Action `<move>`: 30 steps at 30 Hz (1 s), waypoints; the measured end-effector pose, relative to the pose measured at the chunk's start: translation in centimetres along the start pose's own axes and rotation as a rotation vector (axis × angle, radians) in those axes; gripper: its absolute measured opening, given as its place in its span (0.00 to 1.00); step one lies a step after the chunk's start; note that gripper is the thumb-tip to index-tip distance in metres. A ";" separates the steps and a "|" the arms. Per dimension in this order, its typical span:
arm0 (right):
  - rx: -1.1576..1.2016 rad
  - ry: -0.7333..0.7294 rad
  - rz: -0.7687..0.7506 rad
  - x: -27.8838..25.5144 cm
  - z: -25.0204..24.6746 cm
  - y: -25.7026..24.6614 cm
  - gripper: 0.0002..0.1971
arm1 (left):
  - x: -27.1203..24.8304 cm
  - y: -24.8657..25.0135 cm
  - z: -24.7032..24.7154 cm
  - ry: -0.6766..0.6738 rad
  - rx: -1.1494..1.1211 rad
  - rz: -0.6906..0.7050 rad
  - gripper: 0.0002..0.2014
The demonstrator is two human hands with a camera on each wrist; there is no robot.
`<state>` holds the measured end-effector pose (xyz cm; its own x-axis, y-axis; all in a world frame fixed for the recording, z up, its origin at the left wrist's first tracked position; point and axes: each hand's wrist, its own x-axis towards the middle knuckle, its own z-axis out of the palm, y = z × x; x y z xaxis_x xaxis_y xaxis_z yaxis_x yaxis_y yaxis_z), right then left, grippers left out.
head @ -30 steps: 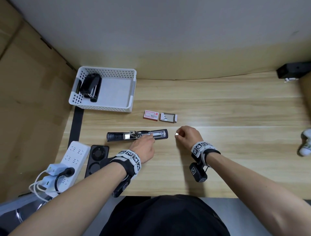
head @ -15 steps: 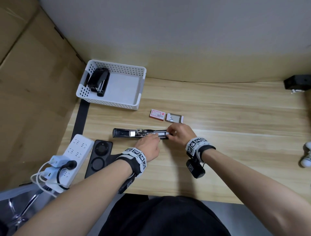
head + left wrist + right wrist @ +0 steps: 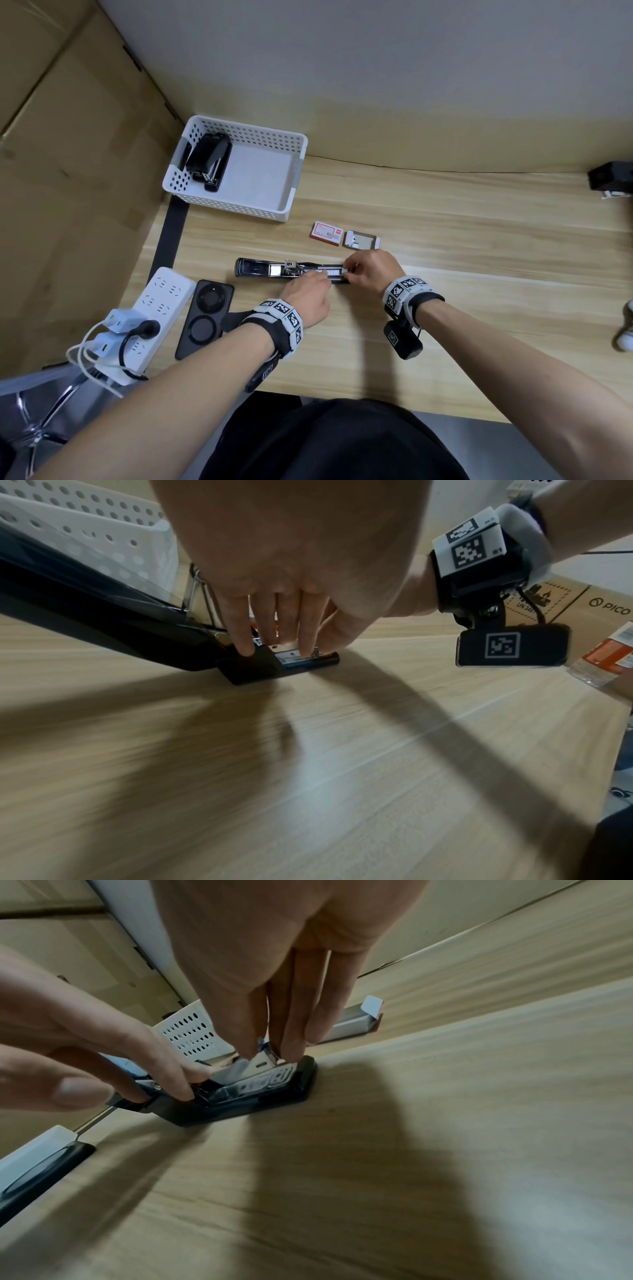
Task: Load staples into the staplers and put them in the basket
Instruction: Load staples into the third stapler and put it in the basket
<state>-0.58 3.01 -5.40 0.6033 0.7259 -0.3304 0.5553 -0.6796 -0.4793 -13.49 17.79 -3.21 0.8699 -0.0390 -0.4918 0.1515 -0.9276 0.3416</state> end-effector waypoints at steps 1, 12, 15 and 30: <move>-0.003 0.003 0.007 0.0 0.0 0.0 0.08 | 0.0 0.0 0.0 0.000 -0.002 -0.001 0.18; -0.009 -0.004 -0.056 0.2 0.5 0.4 0.06 | 0.1 -0.1 0.2 -0.009 -0.009 0.005 0.18; -0.019 0.006 -0.064 0.0 0.6 0.4 0.06 | 0.1 -0.1 0.2 -0.014 -0.001 0.007 0.19; -0.128 -0.064 -0.298 0.6 -0.5 0.8 0.14 | -0.2 0.2 -0.2 -0.025 0.000 -0.010 0.18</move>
<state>0.51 2.87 -5.59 0.3687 0.8971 -0.2434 0.7716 -0.4414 -0.4580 -13.51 17.70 -2.89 0.8564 -0.0391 -0.5148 0.1599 -0.9280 0.3366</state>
